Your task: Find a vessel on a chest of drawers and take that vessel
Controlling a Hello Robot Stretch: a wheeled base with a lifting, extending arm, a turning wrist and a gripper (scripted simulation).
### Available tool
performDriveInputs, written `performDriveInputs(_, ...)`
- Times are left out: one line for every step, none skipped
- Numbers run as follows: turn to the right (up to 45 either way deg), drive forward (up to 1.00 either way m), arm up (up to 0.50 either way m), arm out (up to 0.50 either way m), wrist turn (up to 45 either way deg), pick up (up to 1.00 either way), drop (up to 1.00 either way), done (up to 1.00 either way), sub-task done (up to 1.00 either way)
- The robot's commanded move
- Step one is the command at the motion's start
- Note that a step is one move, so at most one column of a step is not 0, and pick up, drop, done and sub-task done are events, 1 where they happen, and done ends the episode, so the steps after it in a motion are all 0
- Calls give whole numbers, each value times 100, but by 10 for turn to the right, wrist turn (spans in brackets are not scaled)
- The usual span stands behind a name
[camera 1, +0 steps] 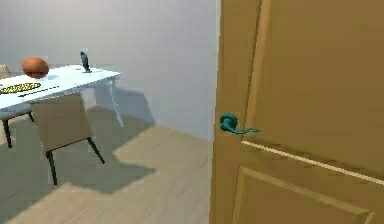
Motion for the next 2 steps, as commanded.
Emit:
performDriveInputs(-450, 0, 0, 0, 0, 0, 0, 0, 0)
performDriveInputs(-150, 0, 0, 0, 0, 0, 0, 0, 0)
